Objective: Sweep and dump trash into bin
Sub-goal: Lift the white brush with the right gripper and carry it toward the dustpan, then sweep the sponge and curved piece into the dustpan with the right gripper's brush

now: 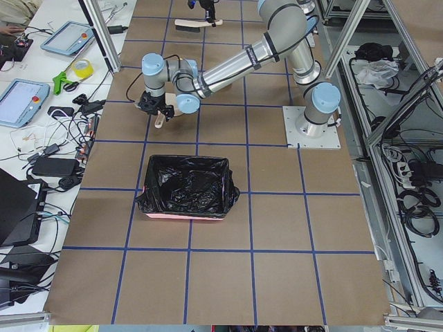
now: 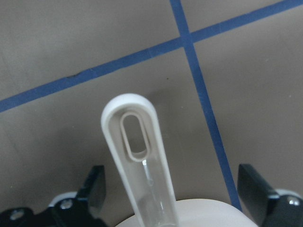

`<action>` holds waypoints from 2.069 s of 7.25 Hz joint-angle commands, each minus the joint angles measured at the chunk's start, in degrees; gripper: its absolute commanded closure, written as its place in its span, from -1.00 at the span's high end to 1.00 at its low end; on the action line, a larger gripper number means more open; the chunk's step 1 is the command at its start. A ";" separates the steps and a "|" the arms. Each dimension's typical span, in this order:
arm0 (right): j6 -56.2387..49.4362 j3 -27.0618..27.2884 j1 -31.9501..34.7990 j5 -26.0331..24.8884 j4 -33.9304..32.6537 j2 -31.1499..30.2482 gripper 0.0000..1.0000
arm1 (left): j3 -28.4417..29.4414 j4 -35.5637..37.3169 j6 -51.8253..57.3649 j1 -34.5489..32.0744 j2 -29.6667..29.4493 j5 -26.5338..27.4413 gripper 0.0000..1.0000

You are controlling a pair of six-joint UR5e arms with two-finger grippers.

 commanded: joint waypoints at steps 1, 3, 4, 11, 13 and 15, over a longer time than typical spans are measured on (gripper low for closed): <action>8.28 -0.35 6.01 6.46 -4.76 4.62 -0.69 | 0.30 0.01 -0.03 0.00 -0.79 -0.08 -0.06; 9.44 -3.51 7.00 6.58 -4.99 6.67 -0.69 | 0.38 -0.17 0.06 -0.52 -0.79 0.01 -1.00; 9.44 -3.78 7.09 6.67 -5.51 7.37 -0.69 | 0.56 -0.34 -0.12 -0.70 -0.79 -0.07 -1.00; 11.38 -15.11 10.78 10.62 -5.69 16.42 -0.68 | 1.61 -3.24 -9.26 -2.81 -0.79 5.86 -1.00; 9.01 -18.88 12.70 12.38 -5.69 18.78 -0.69 | 1.62 -3.24 -9.87 -3.34 -0.97 6.08 -1.00; 8.92 -22.57 15.52 12.38 -5.86 21.43 -0.69 | 1.62 -3.24 -10.84 -3.51 -0.97 5.99 -1.00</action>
